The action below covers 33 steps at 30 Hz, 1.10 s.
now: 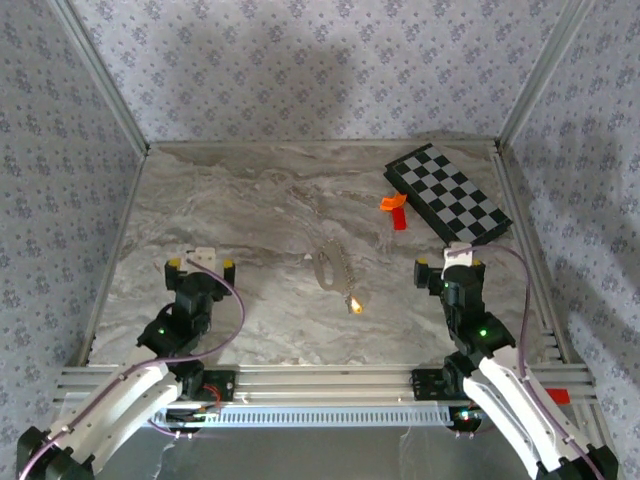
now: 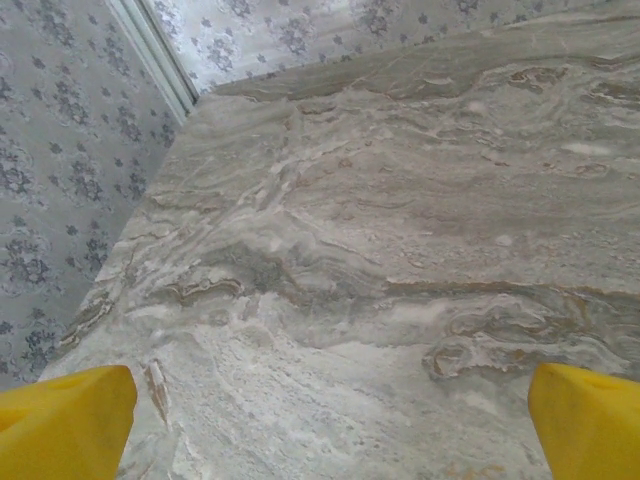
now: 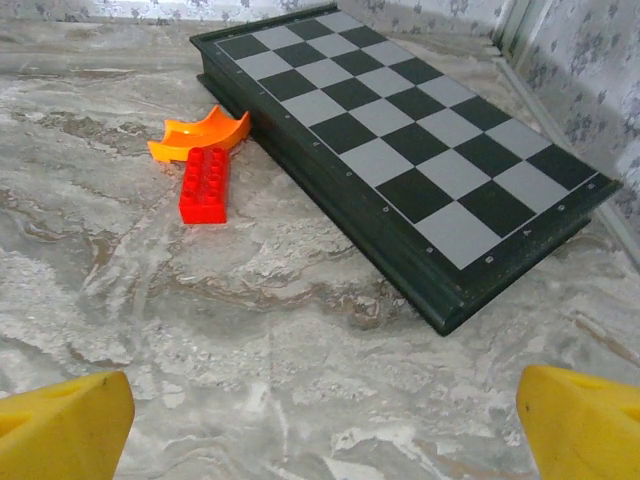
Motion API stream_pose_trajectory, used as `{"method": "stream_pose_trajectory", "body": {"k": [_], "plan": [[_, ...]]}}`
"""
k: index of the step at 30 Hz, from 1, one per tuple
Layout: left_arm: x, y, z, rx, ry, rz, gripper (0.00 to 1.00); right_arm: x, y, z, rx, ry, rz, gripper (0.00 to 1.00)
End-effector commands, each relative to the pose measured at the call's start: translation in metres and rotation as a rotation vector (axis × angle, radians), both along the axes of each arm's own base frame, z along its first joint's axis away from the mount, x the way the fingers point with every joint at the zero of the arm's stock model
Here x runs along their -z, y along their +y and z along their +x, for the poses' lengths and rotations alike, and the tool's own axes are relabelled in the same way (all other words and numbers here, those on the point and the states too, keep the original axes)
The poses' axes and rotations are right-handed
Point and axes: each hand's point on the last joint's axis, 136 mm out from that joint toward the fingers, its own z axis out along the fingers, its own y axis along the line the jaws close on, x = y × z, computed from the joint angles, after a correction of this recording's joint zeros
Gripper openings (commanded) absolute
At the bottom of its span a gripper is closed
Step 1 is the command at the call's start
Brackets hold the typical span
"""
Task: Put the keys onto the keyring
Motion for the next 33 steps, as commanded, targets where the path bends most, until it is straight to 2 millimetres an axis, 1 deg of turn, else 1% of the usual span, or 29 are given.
{"method": "stream_pose_trajectory", "body": {"k": [1, 3, 4, 6, 7, 9, 12, 15, 18, 19, 22, 27, 30, 33], "plan": [[-0.006, 0.007, 0.004, -0.028, -0.066, -0.015, 0.99, -0.001, -0.001, 0.005, -0.023, -0.061, -0.076, 0.99], [0.005, 0.008, 0.004, -0.026, -0.047, -0.027, 1.0, 0.001, -0.002, 0.005, -0.017, -0.062, -0.081, 1.0], [0.012, 0.01, 0.004, -0.034, -0.034, -0.034, 0.99, 0.006, -0.004, 0.005, -0.006, -0.056, -0.079, 1.0], [0.018, 0.012, 0.005, -0.034, -0.022, -0.036, 1.0, 0.012, -0.006, 0.006, 0.006, -0.069, -0.092, 1.0], [0.017, 0.011, 0.006, -0.03, -0.027, -0.036, 1.0, 0.012, -0.007, 0.008, 0.009, -0.074, -0.091, 1.0], [0.018, 0.013, 0.008, -0.038, -0.025, -0.038, 0.99, 0.02, -0.007, 0.01, 0.016, -0.068, -0.09, 0.99], [0.018, 0.015, 0.011, -0.045, -0.027, -0.04, 1.0, 0.021, -0.01, 0.016, 0.04, -0.058, -0.099, 1.0], [0.018, 0.019, 0.016, -0.064, -0.04, -0.038, 1.0, 0.021, -0.007, 0.026, 0.026, -0.067, -0.109, 1.0], [0.017, 0.025, 0.022, -0.078, -0.055, -0.052, 0.99, 0.023, -0.008, 0.035, 0.027, -0.067, -0.115, 1.0], [0.017, 0.029, 0.024, -0.094, -0.062, -0.054, 0.99, 0.022, -0.008, 0.038, 0.024, -0.071, -0.111, 1.0], [0.016, 0.031, 0.03, -0.085, -0.08, -0.075, 1.0, 0.021, -0.01, 0.045, 0.028, -0.098, -0.105, 1.0], [0.017, 0.039, 0.039, -0.097, -0.098, -0.105, 1.0, 0.02, -0.021, 0.055, 0.063, -0.127, -0.066, 1.0], [0.017, 0.041, 0.044, -0.094, -0.11, -0.122, 0.99, 0.02, -0.025, 0.062, 0.072, -0.136, -0.057, 1.0], [0.019, 0.038, 0.05, -0.07, -0.112, -0.117, 1.0, 0.018, -0.026, 0.069, 0.066, -0.167, -0.039, 0.99]]}}
